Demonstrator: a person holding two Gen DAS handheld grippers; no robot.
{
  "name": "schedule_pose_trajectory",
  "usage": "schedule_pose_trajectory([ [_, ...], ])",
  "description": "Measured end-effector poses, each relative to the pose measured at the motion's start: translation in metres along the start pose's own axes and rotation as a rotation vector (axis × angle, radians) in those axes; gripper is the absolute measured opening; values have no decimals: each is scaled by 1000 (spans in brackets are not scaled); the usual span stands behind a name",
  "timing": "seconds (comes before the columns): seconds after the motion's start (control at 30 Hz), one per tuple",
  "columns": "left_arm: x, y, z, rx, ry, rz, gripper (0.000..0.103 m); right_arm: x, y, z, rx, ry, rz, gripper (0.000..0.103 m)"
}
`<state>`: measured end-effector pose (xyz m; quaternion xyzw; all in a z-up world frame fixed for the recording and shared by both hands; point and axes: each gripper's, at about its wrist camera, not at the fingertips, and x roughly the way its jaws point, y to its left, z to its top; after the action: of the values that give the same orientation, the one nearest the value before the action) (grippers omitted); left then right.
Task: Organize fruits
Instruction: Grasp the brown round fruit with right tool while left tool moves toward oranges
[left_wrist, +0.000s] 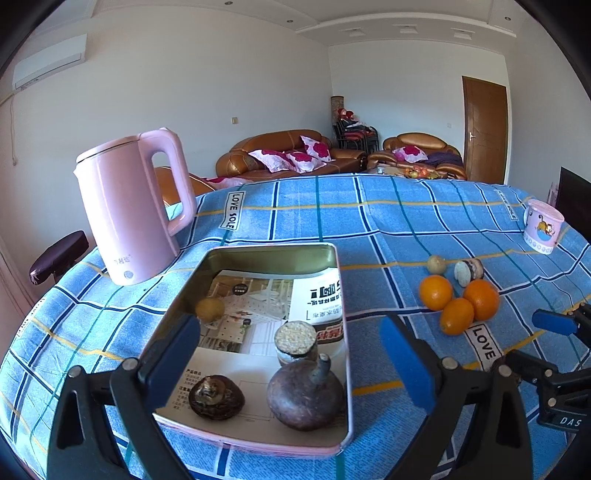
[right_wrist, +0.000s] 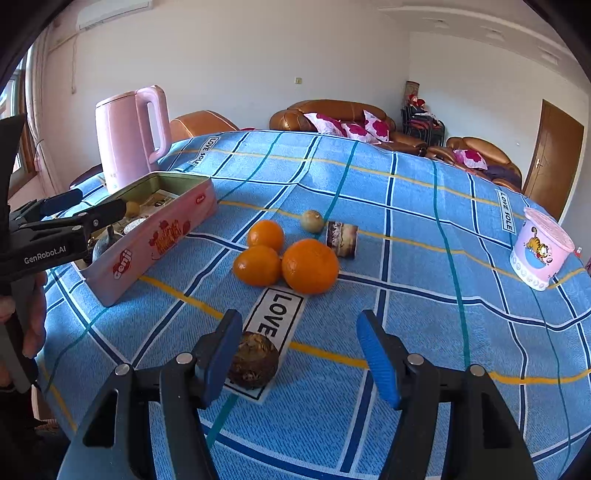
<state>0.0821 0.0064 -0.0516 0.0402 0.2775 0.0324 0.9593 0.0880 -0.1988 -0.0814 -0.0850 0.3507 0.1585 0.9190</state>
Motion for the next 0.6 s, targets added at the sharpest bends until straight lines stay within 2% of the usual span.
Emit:
schedule_pose_trajectory([
  [0.27, -1, -11, 1, 21, 10, -30, 101, 20, 17, -3, -19, 100, 95, 65],
  [0.4, -1, -23, 4, 42, 13, -53, 101, 21, 16, -6, -22, 128, 105, 40],
  [0.6, -2, -50, 16, 89, -1, -101, 101, 11, 4, -1, 22, 76, 94, 40],
])
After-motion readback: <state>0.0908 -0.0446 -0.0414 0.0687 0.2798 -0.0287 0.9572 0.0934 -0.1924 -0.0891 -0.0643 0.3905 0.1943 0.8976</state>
